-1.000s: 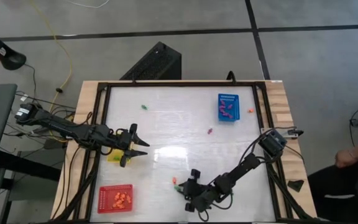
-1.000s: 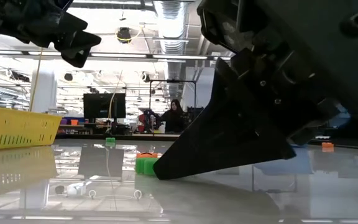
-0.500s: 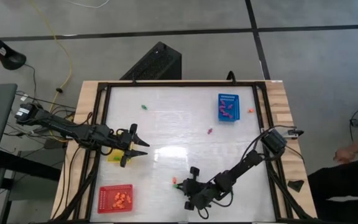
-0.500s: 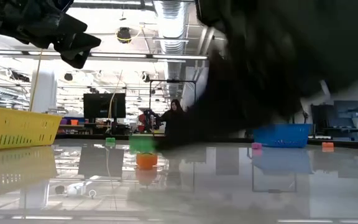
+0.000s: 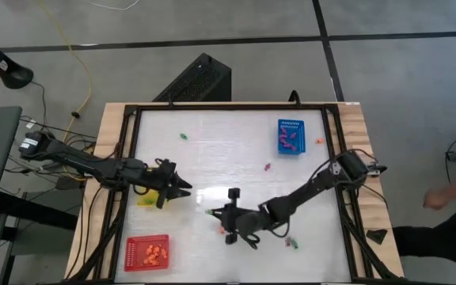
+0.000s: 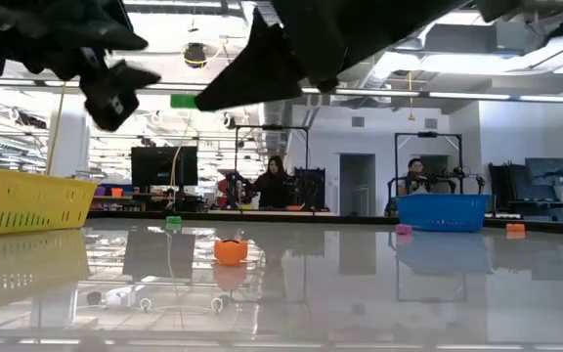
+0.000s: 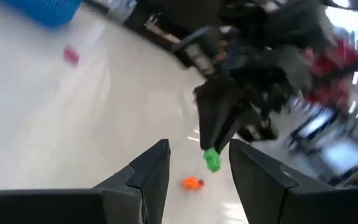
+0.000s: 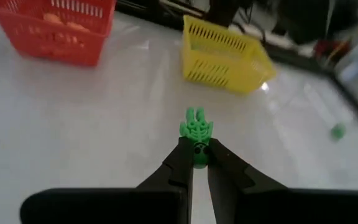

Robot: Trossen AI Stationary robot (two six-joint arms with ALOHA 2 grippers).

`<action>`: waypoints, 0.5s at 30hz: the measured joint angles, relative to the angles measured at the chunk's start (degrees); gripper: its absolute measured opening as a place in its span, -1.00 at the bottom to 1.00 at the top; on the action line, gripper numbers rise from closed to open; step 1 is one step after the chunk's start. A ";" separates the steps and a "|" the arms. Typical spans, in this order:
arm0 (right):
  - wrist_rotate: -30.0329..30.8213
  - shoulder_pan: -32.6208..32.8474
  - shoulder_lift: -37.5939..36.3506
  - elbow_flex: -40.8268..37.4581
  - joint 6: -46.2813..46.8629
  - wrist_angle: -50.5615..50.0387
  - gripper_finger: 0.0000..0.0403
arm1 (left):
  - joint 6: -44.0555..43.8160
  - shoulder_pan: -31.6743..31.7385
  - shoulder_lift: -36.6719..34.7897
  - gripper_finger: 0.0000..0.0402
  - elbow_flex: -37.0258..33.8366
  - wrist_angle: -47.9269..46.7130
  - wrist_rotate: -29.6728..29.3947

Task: Sort Halloween decoration
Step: Put the green skeleton toy into the yellow bin

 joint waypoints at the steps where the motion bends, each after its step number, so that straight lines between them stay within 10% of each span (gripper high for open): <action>1: -0.05 -0.60 -0.05 0.00 -3.35 1.02 -0.71 | -4.00 0.45 0.57 -0.23 0.00 -0.02 0.25; 15: 0.01 -7.48 -0.16 5.18 -21.08 1.73 -0.71 | -20.12 2.53 9.81 -0.23 0.02 10.65 -1.33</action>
